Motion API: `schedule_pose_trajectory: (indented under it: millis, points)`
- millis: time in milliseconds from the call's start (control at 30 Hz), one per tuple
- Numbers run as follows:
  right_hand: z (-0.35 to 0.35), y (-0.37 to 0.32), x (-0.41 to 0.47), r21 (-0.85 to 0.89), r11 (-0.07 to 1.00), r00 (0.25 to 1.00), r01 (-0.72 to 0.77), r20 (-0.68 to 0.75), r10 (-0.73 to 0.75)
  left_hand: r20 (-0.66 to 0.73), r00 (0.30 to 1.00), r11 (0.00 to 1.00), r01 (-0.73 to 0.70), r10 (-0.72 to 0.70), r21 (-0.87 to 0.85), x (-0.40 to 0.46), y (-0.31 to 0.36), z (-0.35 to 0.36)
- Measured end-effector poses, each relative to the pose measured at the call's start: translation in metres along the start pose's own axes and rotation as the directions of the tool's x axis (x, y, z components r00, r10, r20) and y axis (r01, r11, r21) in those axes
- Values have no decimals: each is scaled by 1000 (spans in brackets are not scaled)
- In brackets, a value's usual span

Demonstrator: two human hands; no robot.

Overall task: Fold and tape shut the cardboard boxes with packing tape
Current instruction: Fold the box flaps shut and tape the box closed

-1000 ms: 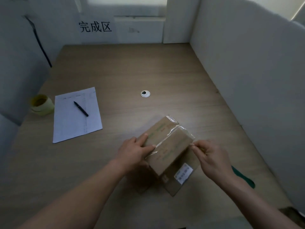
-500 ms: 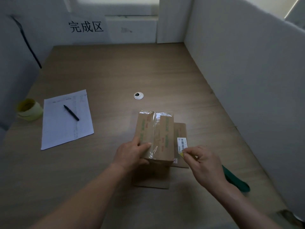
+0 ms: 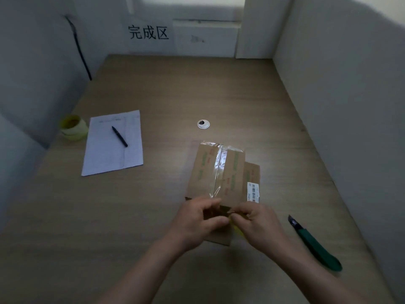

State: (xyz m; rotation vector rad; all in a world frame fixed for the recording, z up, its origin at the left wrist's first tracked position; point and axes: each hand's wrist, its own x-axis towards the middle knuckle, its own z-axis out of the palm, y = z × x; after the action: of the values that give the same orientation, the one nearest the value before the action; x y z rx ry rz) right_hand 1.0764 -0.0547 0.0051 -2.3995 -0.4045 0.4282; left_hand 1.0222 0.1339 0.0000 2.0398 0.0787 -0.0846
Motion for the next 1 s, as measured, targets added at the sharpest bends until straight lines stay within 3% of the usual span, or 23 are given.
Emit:
schedule_pose_trajectory:
  millis: [233,467,567,667,767,800,833,867,900,933,1000]
  points:
    - [-6,4,-8,28,989,982,148,113,-150,-85,988,984,119,-131,-133,-14,9,29]
    - [-10,10,-21,30,977,948,211,238,-212,-167,981,995,100,-97,10,-32,21,41]
    - [-9,17,-26,220,975,929,33,353,-111,-159,980,992,127,-123,15,-38,23,44]
    - [-12,25,-31,488,858,874,-159,474,-107,-214,955,979,201,-203,-33,-44,19,41]
    - [-17,29,-36,574,787,858,-225,500,-119,-283,924,966,250,-257,-62,-43,9,29]
    - [-19,29,-36,516,834,872,-196,480,-92,-320,915,968,248,-246,-34,-43,4,26]
    - [-23,29,-34,351,930,898,-110,436,-58,-365,901,968,249,-235,-7,-42,-1,23]
    - [-26,31,-31,80,997,932,13,359,-41,-405,885,967,253,-230,4,-41,-7,19]
    - [-29,34,-28,-168,980,965,109,255,-64,-431,873,967,255,-228,6,-39,-12,17]
    - [-32,35,-25,-298,942,980,152,169,-105,-444,868,968,251,-220,11,-36,-16,14]
    - [-36,34,-19,-307,933,982,185,96,-163,-457,863,967,253,-217,19,-27,-25,9]
